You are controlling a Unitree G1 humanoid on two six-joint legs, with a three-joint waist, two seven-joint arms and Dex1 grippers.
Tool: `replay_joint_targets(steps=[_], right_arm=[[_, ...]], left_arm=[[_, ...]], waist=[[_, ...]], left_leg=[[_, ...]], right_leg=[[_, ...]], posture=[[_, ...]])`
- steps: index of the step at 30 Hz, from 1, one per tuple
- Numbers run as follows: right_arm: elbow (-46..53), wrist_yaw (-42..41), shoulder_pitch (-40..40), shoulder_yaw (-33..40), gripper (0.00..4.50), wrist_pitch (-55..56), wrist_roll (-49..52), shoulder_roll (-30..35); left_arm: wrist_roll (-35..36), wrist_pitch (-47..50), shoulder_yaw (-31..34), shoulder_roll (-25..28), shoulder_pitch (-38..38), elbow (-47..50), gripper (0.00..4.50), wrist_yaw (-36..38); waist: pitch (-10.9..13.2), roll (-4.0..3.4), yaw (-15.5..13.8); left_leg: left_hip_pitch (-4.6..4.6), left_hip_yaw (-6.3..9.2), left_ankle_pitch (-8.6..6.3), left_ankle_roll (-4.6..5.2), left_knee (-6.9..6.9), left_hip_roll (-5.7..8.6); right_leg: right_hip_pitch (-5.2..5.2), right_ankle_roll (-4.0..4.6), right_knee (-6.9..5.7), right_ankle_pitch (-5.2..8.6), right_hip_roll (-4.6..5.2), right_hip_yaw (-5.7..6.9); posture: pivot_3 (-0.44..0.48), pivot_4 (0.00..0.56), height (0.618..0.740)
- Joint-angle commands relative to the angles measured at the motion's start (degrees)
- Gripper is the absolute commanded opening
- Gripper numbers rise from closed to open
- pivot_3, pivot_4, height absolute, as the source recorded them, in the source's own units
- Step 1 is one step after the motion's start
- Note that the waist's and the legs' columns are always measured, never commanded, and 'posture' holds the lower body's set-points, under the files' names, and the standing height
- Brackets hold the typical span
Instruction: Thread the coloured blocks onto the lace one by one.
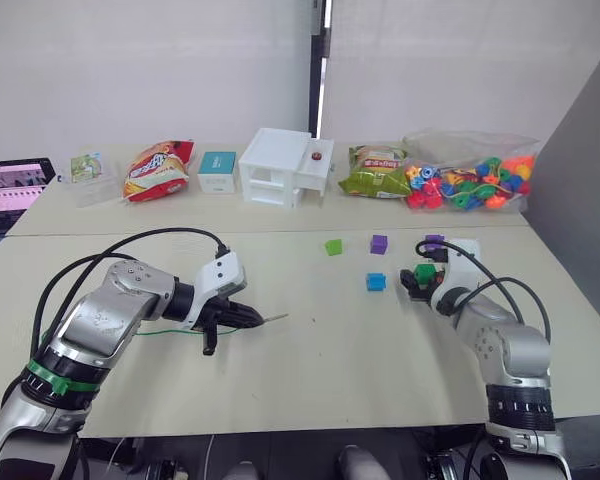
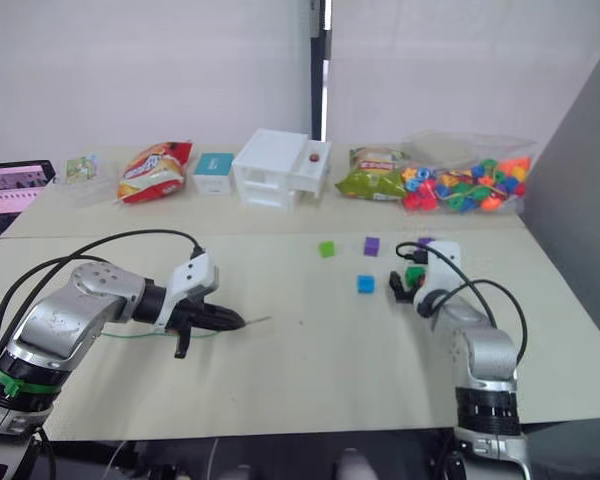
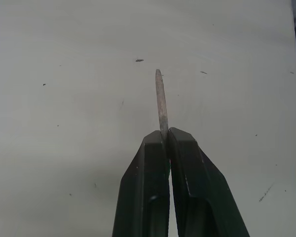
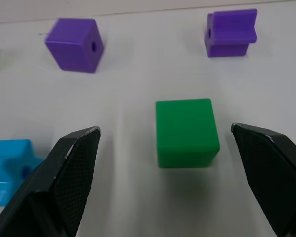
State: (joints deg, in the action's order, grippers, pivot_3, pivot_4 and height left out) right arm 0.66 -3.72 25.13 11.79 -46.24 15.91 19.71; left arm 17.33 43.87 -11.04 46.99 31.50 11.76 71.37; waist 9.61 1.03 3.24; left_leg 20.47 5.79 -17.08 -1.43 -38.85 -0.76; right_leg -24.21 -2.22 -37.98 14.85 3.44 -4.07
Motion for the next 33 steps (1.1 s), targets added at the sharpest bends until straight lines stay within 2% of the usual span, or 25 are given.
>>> replay_joint_targets(steps=[1,4,9,10,14,17,20,21,24,26,29,31,33], right_arm=[[-0.7,-0.91,0.83,0.56,3.96,5.03,-0.96,-0.13],[-0.84,-1.48,1.07,0.49,3.03,6.48,-1.26,-0.51],[-1.36,-2.87,1.68,-0.26,1.23,9.26,-1.99,-0.38],[-1.72,-3.14,1.68,-0.51,1.14,9.51,-2.32,-0.24],[-1.39,-3.8,1.16,-0.34,1.14,10.04,-2.43,-0.52],[4.07,-3.76,-0.94,0.19,1.14,7.65,-1.7,-0.33],[19.77,-3.31,-5.98,0.96,1.14,-1.42,1.71,0.0],[27.95,-2.72,-8.55,0.76,1.14,-6.4,4.05,-0.78],[49.53,0.34,-14.75,-2.54,1.14,-21.31,11.69,-6.0],[56.37,2.56,-16.13,-6.47,1.14,-28.7,13.87,-10.08],[56.34,6.01,-16.51,-13.3,1.14,-33.35,12.24,-14.5],[52.59,7.52,-15.76,-18.72,1.14,-31.9,9.05,-13.41],[49.48,8.13,-15.63,-20.57,1.14,-30.36,7.56,-14.25]], left_arm=[[0.47,-0.91,0.17,1.05,0.4,1.26,0.0,-0.13],[0.33,-1.4,0.07,1.14,0.54,0.61,0.0,-0.12],[0.26,-1.9,-0.28,0.88,0.79,0.15,0.0,-0.21],[0.25,-1.99,-0.37,0.84,0.88,0.0,0.0,-0.25],[0.08,-2.49,-0.61,0.94,1.31,-0.88,0.0,-0.18],[-0.08,-2.84,-0.89,1.08,1.46,-1.31,0.0,-0.19],[-0.01,-2.86,-0.93,1.1,1.66,-1.52,0.0,-0.2],[0.07,-3.19,-0.91,1.26,1.56,-1.63,0.0,0.07],[-0.06,-3.72,-1.28,1.11,1.73,-2.21,0.0,0.11],[-0.06,-3.74,-1.64,0.76,2.09,-2.51,0.0,0.1],[-0.05,-3.85,-2.37,0.19,2.46,-2.36,0.0,0.27],[0.04,-3.71,-2.66,-0.13,2.72,-2.16,0.0,0.18],[0.02,-3.63,-2.82,-0.29,2.92,-2.17,0.0,0.06]], waist=[[0.0,0.0,0.15],[0.0,0.0,0.47],[0.0,-0.01,0.71],[0.0,-0.01,0.72],[0.0,-0.01,0.7],[0.0,-0.01,0.61],[0.01,-0.03,0.34],[0.01,-0.04,0.31],[0.01,-0.07,0.28],[0.01,-0.07,0.66],[0.01,-0.06,0.59],[0.01,-0.06,0.44],[0.02,-0.06,0.26]], left_leg=[[0.0,-0.01,0.0,0.0,0.01,0.0],[0.0,0.0,0.0,0.0,0.02,-0.01],[-0.01,0.01,0.0,0.0,0.02,-0.01],[-0.01,0.01,0.0,0.0,0.01,-0.01],[-0.01,0.01,0.0,0.0,0.01,-0.01],[0.0,0.02,0.0,0.0,0.01,-0.01],[0.07,0.04,0.0,0.0,0.02,-0.01],[0.08,0.06,0.0,0.0,0.02,-0.01],[0.15,0.14,0.0,0.0,0.02,-0.04],[0.11,0.16,0.0,0.01,0.02,-0.06],[0.04,0.14,0.0,-0.01,0.0,-0.04],[-0.01,0.11,0.02,-0.04,-0.02,-0.03],[-0.01,0.11,0.06,-0.1,-0.02,-0.02]], right_leg=[[-0.01,0.0,0.0,0.0,0.0,0.0],[-0.03,0.0,-0.02,0.0,-0.01,0.0],[-0.02,0.0,-0.03,0.0,-0.02,0.0],[-0.03,0.0,-0.03,0.0,-0.02,0.0],[-0.02,0.0,-0.03,0.0,-0.02,0.0],[-0.03,0.0,-0.03,0.0,-0.01,0.0],[-0.08,0.0,-0.02,0.0,-0.01,0.02],[-0.08,0.0,-0.02,0.0,-0.01,0.02],[-0.13,0.0,-0.04,0.0,-0.03,0.07],[-0.12,0.0,-0.05,0.0,-0.07,0.07],[-0.03,0.0,-0.03,0.01,-0.05,0.06],[0.04,-0.01,0.02,0.01,-0.04,0.06],[0.04,-0.01,0.03,0.02,-0.03,0.06]], posture=[[0.0,0.15,0.74],[0.0,0.15,0.74],[0.0,0.15,0.74],[0.0,0.15,0.74],[0.0,0.15,0.74],[0.0,0.15,0.74],[0.0,0.15,0.74],[0.0,0.15,0.74],[0.0,0.15,0.74],[0.0,0.15,0.74],[0.0,0.15,0.74],[0.0,0.15,0.74],[0.0,0.15,0.74]])
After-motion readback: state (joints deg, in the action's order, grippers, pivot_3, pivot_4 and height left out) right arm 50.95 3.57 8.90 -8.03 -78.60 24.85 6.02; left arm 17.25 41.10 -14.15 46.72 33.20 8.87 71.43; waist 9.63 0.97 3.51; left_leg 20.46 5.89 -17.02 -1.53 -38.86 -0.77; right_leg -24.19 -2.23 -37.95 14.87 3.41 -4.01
